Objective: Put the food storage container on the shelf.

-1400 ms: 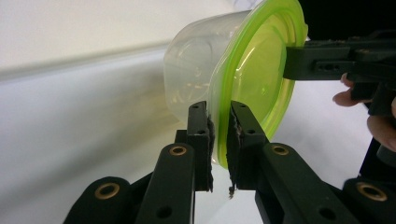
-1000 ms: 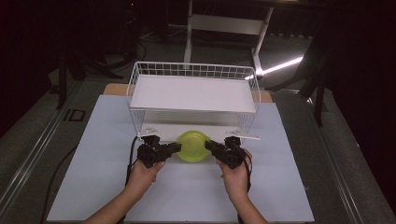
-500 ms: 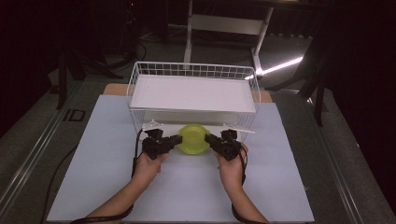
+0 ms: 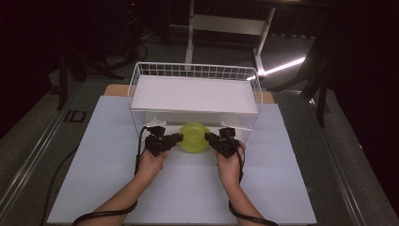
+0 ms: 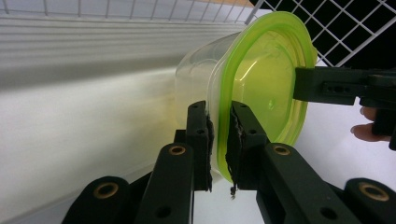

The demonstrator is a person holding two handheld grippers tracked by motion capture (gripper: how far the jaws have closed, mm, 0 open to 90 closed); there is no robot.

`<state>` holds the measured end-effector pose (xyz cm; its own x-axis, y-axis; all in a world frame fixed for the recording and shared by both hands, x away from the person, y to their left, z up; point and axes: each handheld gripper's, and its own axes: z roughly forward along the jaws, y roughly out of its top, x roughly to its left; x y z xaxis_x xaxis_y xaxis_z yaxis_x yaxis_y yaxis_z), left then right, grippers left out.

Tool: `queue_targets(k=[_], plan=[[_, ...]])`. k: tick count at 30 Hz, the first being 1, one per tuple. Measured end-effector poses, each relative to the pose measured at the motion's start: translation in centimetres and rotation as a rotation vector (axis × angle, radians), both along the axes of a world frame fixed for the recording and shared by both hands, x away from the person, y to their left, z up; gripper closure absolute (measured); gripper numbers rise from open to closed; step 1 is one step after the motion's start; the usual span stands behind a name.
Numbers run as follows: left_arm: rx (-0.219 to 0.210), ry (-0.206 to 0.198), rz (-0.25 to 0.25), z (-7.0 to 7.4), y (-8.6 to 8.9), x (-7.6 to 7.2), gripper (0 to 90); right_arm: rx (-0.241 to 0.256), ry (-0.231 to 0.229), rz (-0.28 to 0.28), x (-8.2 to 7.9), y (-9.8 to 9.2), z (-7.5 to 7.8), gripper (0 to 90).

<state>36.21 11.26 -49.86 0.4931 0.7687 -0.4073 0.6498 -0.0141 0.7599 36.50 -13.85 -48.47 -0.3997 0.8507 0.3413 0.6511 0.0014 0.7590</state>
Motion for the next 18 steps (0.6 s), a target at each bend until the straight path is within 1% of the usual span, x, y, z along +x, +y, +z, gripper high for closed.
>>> queue_targets(k=[2,4,5,6,8,10,11,12,13,15,18], plan=[[-0.007,0.004,0.004,-0.1,0.2,0.4,80.2,-0.010,-0.004,0.003,0.3,0.2,0.1,78.5],[-0.022,0.015,0.013,0.0,0.2,0.6,79.7,-0.009,-0.005,-0.001,0.5,0.3,0.1,77.8],[-0.022,0.015,0.013,0.0,0.2,0.6,79.5,-0.009,-0.005,-0.001,0.5,0.3,0.1,77.8],[-0.031,0.018,0.026,0.0,0.3,0.8,79.5,-0.008,-0.005,-0.003,0.5,0.4,0.0,74.8],[-0.033,0.013,0.039,0.0,0.3,1.0,77.6,-0.009,-0.002,-0.005,0.7,0.6,-0.2,77.8],[-0.048,0.020,0.045,-0.1,0.2,1.2,76.7,-0.017,-0.012,-0.011,0.7,0.6,-0.4,77.8],[-0.047,0.014,0.045,-0.2,0.2,1.2,73.6,-0.013,-0.014,-0.013,0.8,0.6,-0.5,74.7],[-0.045,0.011,0.050,-0.2,0.1,1.3,71.4,-0.013,-0.015,-0.019,0.8,0.7,-0.6,69.6],[-0.047,0.010,0.051,-0.2,0.1,1.4,70.5,-0.012,-0.022,-0.027,0.9,0.6,-0.6,66.8],[-0.046,0.006,0.062,-0.2,0.1,1.6,67.6,-0.008,-0.026,-0.033,1.0,0.6,-0.6,66.3],[-0.048,0.007,0.065,-0.2,0.1,1.6,67.4,-0.008,-0.035,-0.043,1.1,0.5,-0.5,66.2]])
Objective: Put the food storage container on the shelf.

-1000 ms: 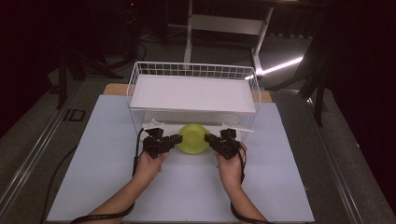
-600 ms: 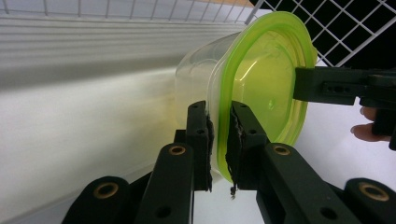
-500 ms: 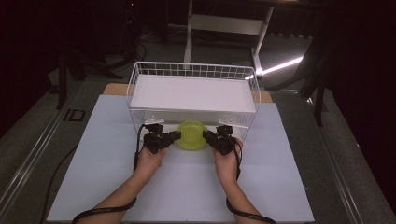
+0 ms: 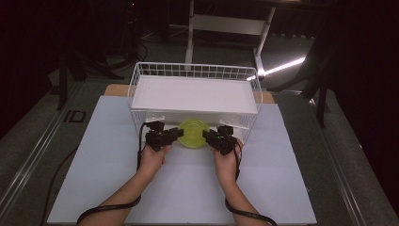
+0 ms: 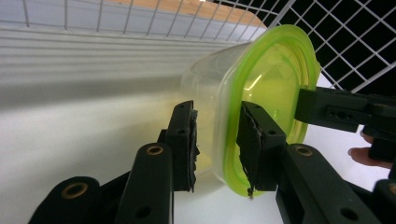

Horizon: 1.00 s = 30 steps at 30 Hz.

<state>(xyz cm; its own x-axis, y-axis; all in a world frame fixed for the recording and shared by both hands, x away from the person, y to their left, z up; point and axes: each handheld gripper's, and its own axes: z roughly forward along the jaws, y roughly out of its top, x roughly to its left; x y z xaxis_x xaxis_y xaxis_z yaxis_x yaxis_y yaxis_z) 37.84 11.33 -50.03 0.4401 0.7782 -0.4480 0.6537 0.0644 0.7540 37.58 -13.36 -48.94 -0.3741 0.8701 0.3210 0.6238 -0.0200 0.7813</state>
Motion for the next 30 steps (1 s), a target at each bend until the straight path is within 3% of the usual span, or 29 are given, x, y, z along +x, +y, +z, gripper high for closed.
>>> queue_targets(k=[1,6,8,9,11,14,16,21,25,28,30], plan=[[-0.007,-0.013,0.005,0.1,-0.1,0.1,67.1,0.004,-0.001,0.004,0.0,0.0,0.2,70.2],[-0.001,-0.011,0.025,0.2,-0.2,0.2,65.2,0.000,-0.003,0.003,0.2,0.1,0.2,65.8],[0.017,-0.007,0.037,0.3,-0.1,0.6,65.4,-0.004,0.000,-0.002,0.4,0.1,0.2,70.5],[0.016,-0.006,0.039,0.3,-0.2,0.7,66.2,0.000,0.004,-0.005,0.4,0.1,0.2,77.0],[0.013,-0.009,0.045,0.3,-0.3,0.8,66.3,-0.002,-0.007,-0.021,0.5,0.2,0.3,76.8],[0.003,-0.017,0.022,0.1,-0.4,1.1,66.1,-0.026,-0.027,-0.031,0.7,0.5,0.3,62.9],[0.005,-0.020,0.035,0.0,-0.5,1.2,65.3,-0.034,-0.051,-0.041,0.9,0.5,0.3,56.0],[-0.009,-0.039,0.053,0.1,-0.6,1.2,59.7,-0.048,-0.069,-0.057,1.1,0.5,0.4,56.8],[0.028,-0.051,0.069,0.1,-0.5,1.0,54.3,-0.049,-0.065,-0.052,1.0,0.6,0.5,55.7],[0.020,-0.064,0.080,0.1,-0.3,0.4,48.2,-0.049,-0.072,-0.041,0.7,0.6,0.6,53.9],[0.029,-0.079,0.059,0.0,-0.2,0.0,45.0,-0.050,-0.082,-0.034,0.4,0.7,0.7,53.5]])
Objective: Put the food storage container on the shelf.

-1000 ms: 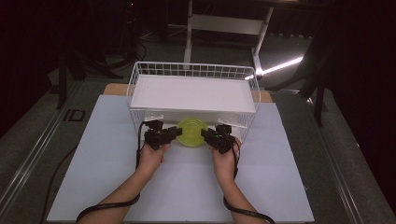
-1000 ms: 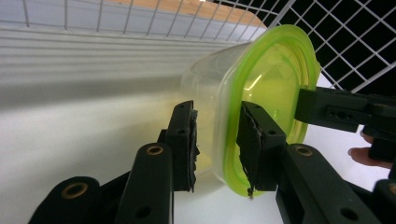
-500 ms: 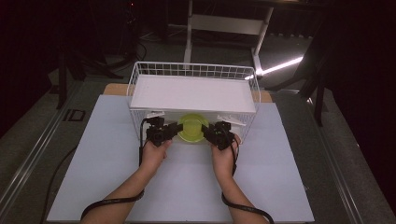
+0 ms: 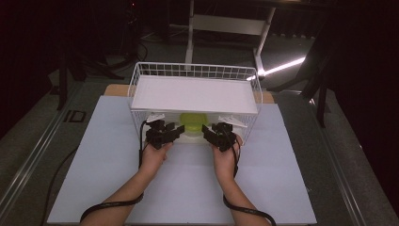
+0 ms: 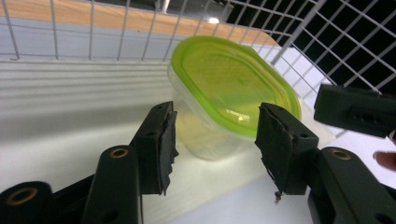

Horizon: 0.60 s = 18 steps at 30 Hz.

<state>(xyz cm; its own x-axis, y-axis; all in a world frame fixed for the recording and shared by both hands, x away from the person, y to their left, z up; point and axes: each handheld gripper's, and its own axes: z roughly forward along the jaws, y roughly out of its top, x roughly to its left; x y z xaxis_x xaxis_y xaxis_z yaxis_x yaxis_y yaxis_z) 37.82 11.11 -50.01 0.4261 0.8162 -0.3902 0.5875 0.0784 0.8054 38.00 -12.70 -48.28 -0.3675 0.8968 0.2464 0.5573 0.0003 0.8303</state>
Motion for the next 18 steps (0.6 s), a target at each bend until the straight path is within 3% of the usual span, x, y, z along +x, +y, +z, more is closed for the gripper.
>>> queue_targets(k=[3,6,8,9,13,16,18], plan=[[0.009,-0.033,-0.009,0.0,0.2,-1.0,35.5,-0.009,-0.018,0.009,-0.6,0.0,0.1,55.2],[-0.007,-0.057,-0.047,-0.1,0.6,-2.2,24.6,-0.024,-0.015,0.005,-1.3,0.1,-0.1,71.0],[-0.023,-0.089,-0.076,-0.2,0.9,-3.2,17.2,-0.032,0.013,0.012,-1.4,0.2,-0.4,85.7],[-0.002,-0.104,-0.078,-0.3,1.0,-3.9,15.7,-0.031,0.029,0.019,-1.4,0.3,-0.7,89.6],[0.025,-0.186,-0.077,-0.3,1.2,-6.3,1.2,-0.053,0.047,0.057,-1.6,1.1,-1.7,89.8],[0.071,-0.272,-0.029,-0.1,1.7,-8.2,1.2,-0.042,0.056,0.062,-1.5,1.6,-2.3,89.8],[0.092,-0.301,-0.007,-0.2,2.0,-9.0,1.2,-0.045,0.066,0.061,-1.2,1.9,-2.8,89.8]])
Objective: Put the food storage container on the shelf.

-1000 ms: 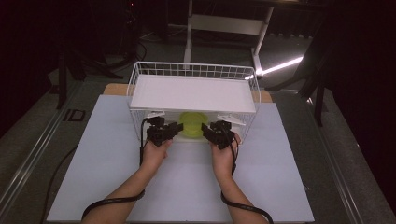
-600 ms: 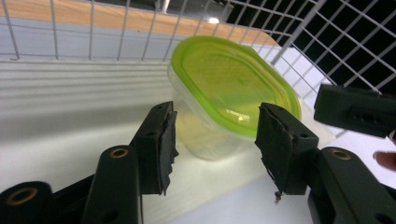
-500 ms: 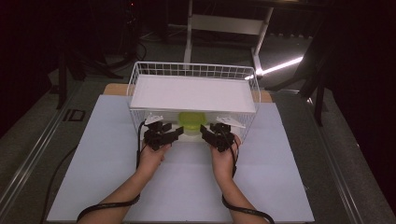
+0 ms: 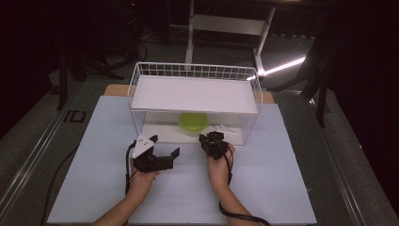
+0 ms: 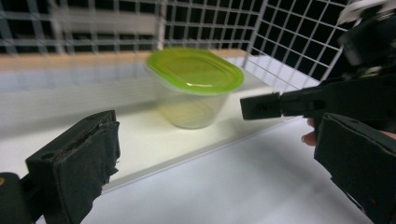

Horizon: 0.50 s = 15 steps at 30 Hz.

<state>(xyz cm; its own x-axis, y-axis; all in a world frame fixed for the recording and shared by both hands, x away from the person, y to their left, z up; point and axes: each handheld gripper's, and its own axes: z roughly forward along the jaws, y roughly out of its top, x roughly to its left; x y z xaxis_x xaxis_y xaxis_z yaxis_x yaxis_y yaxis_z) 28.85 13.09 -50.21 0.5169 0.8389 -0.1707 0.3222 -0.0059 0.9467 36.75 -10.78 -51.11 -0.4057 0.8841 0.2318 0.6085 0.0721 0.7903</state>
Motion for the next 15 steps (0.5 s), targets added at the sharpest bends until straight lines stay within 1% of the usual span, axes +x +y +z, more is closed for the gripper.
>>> queue_targets(k=[3,4,6,8,10,11,13,15], plan=[[0.014,-0.029,0.020,-0.2,0.5,-0.8,1.2,-0.008,0.012,-0.004,0.7,0.5,-0.6,89.9],[0.006,-0.028,0.011,-0.2,0.7,-0.9,1.2,-0.007,0.015,-0.005,0.9,0.8,-0.6,89.8],[0.004,-0.017,-0.005,-0.2,1.0,-0.9,1.2,-0.006,0.013,-0.005,1.2,1.3,-0.7,89.8],[-0.013,-0.022,-0.021,-0.1,1.2,-1.0,1.2,-0.013,0.011,-0.006,1.6,1.7,-0.7,89.8],[-0.006,-0.021,-0.022,-0.1,1.4,-1.0,1.2,-0.017,0.011,-0.008,1.9,2.1,-0.7,89.8],[-0.016,-0.018,-0.027,-0.2,1.4,-1.1,1.2,-0.020,0.011,-0.010,2.1,2.3,-0.7,89.8],[-0.008,-0.012,-0.027,-0.3,1.5,-1.0,1.2,-0.019,0.016,-0.011,2.4,2.6,-0.7,89.7],[-0.017,-0.006,-0.037,-0.5,1.5,-1.0,1.2,-0.019,0.019,-0.010,2.6,2.9,-0.8,89.5]])
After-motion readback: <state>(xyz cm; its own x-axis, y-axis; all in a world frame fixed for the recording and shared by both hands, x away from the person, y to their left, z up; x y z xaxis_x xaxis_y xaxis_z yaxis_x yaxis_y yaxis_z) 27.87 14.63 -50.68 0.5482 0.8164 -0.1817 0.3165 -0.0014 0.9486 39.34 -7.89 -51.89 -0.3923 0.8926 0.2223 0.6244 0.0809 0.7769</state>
